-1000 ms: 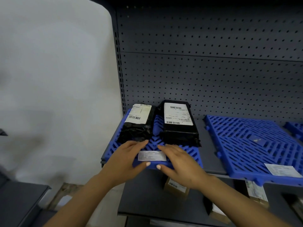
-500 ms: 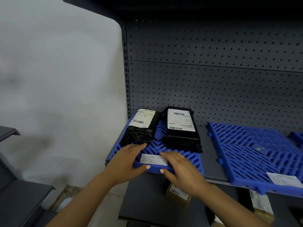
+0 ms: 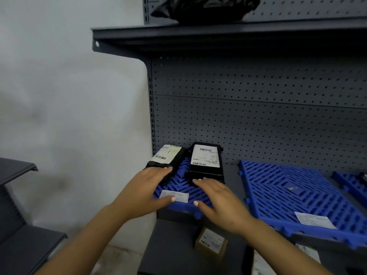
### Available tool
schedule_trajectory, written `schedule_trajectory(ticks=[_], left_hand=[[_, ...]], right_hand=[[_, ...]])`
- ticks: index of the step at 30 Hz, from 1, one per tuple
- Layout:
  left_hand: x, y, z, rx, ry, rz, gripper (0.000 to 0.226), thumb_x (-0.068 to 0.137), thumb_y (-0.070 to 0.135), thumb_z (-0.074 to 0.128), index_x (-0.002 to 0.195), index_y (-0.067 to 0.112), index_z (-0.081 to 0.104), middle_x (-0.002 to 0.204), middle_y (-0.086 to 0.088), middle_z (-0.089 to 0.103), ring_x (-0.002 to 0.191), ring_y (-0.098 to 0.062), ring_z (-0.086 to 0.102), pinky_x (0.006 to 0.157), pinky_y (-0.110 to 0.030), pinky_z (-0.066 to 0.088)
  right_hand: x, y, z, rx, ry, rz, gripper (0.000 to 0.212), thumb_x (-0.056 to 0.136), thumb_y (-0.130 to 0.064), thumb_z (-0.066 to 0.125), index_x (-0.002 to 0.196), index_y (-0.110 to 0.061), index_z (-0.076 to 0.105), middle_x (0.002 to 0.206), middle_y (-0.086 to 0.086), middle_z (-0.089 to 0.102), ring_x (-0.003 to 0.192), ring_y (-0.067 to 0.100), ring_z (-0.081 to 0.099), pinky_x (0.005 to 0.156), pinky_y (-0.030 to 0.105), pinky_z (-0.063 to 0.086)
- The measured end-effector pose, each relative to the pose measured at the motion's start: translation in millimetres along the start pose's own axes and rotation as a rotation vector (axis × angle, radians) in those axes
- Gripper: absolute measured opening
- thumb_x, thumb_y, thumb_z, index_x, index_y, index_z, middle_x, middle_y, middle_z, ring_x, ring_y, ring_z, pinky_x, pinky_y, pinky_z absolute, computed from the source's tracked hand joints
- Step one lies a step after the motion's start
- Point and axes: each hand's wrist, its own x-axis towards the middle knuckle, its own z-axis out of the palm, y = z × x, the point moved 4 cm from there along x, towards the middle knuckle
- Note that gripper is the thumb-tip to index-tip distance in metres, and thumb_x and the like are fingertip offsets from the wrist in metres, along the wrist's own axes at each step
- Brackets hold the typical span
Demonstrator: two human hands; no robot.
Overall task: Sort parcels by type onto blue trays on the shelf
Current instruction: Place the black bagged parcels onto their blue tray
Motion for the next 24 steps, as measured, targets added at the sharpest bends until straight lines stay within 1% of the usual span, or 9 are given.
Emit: schedule_trajectory(ticks=[2, 4, 7, 9, 12, 14, 17, 21, 24], left_hand=[[4.2, 25.9, -28.1, 0.017, 0.042, 0.024, 0.078, 0.078, 0.068, 0.051, 0.143, 0.028, 0.036, 0.137, 0.012, 0.046, 0.123, -0.004, 0.04, 0.1, -0.017, 0.027], [9.8, 55.2, -57.9, 0.033, 0.092, 0.056, 0.077, 0.078, 0.069, 0.049, 0.143, 0.03, 0.036, 0.137, 0.014, 0.046, 0.124, -0.004, 0.039, 0.1, -0.018, 0.027], [20.4, 96.9, -98.6, 0.068, 0.121, 0.084, 0.079, 0.078, 0.073, 0.041, 0.146, 0.035, 0.027, 0.143, 0.015, 0.039, 0.13, -0.003, 0.032, 0.103, -0.017, 0.023], [28.3, 121.1, -122.7, 0.096, 0.142, 0.103, 0.08, 0.078, 0.074, 0.038, 0.147, 0.036, 0.024, 0.145, 0.015, 0.036, 0.131, -0.002, 0.029, 0.102, -0.017, 0.022], [37.1, 151.5, -153.9, 0.129, 0.204, 0.135, 0.08, 0.079, 0.075, 0.036, 0.147, 0.035, 0.022, 0.147, 0.014, 0.035, 0.133, -0.003, 0.028, 0.105, -0.019, 0.024], [39.1, 166.9, -169.5, 0.15, 0.239, 0.145, 0.078, 0.081, 0.073, 0.037, 0.148, 0.036, 0.02, 0.148, 0.015, 0.032, 0.134, -0.002, 0.026, 0.106, -0.019, 0.023], [37.6, 186.1, -183.5, 0.212, 0.247, 0.169, 0.078, 0.084, 0.071, 0.04, 0.149, 0.035, 0.017, 0.152, 0.015, 0.026, 0.137, -0.002, 0.023, 0.109, -0.019, 0.02], [39.4, 198.6, -201.7, 0.239, 0.26, 0.147, 0.078, 0.087, 0.063, 0.048, 0.15, 0.031, 0.016, 0.155, 0.012, 0.019, 0.141, -0.005, 0.017, 0.11, -0.02, 0.014], [48.9, 199.0, -222.3, 0.265, 0.283, 0.131, 0.077, 0.088, 0.06, 0.05, 0.15, 0.03, 0.016, 0.156, 0.011, 0.019, 0.141, -0.006, 0.017, 0.11, -0.021, 0.014]], right_hand=[[-8.5, -4.7, -28.3, -0.008, 0.055, -0.019, 0.058, 0.095, -0.046, 0.046, 0.147, -0.03, 0.024, 0.149, -0.008, 0.033, 0.139, 0.009, 0.022, 0.108, 0.015, 0.009], [-17.0, -10.8, -60.2, -0.032, 0.114, -0.041, 0.056, 0.095, -0.046, 0.046, 0.145, -0.028, 0.03, 0.146, -0.007, 0.038, 0.138, 0.011, 0.027, 0.107, 0.016, 0.011], [-28.7, -22.0, -108.1, -0.094, 0.187, -0.07, 0.056, 0.092, -0.051, 0.04, 0.143, -0.028, 0.034, 0.143, -0.007, 0.043, 0.136, 0.011, 0.031, 0.107, 0.018, 0.014], [-37.4, -29.2, -140.9, -0.121, 0.24, -0.088, 0.056, 0.093, -0.051, 0.041, 0.144, -0.029, 0.032, 0.145, -0.01, 0.039, 0.138, 0.007, 0.025, 0.107, 0.014, 0.009], [-51.7, -37.4, -188.3, -0.159, 0.3, -0.11, 0.056, 0.095, -0.046, 0.047, 0.146, -0.032, 0.027, 0.147, -0.015, 0.032, 0.139, 0.001, 0.015, 0.102, 0.003, -0.004], [-59.0, -42.7, -216.8, -0.173, 0.334, -0.118, 0.056, 0.095, -0.044, 0.048, 0.145, -0.031, 0.027, 0.148, -0.015, 0.032, 0.139, 0.001, 0.016, 0.104, 0.005, -0.001], [-62.0, -50.0, -249.1, -0.219, 0.376, -0.13, 0.056, 0.095, -0.046, 0.047, 0.145, -0.031, 0.028, 0.148, -0.013, 0.033, 0.139, 0.003, 0.018, 0.106, 0.01, 0.004], [-56.3, -59.0, -275.2, -0.244, 0.396, -0.131, 0.058, 0.094, -0.047, 0.045, 0.146, -0.032, 0.024, 0.149, -0.014, 0.031, 0.139, 0.003, 0.017, 0.106, 0.012, 0.007], [-46.8, -64.3, -285.5, -0.301, 0.38, -0.157, 0.059, 0.095, -0.048, 0.043, 0.147, -0.032, 0.022, 0.151, -0.012, 0.029, 0.14, 0.005, 0.017, 0.106, 0.013, 0.006]])
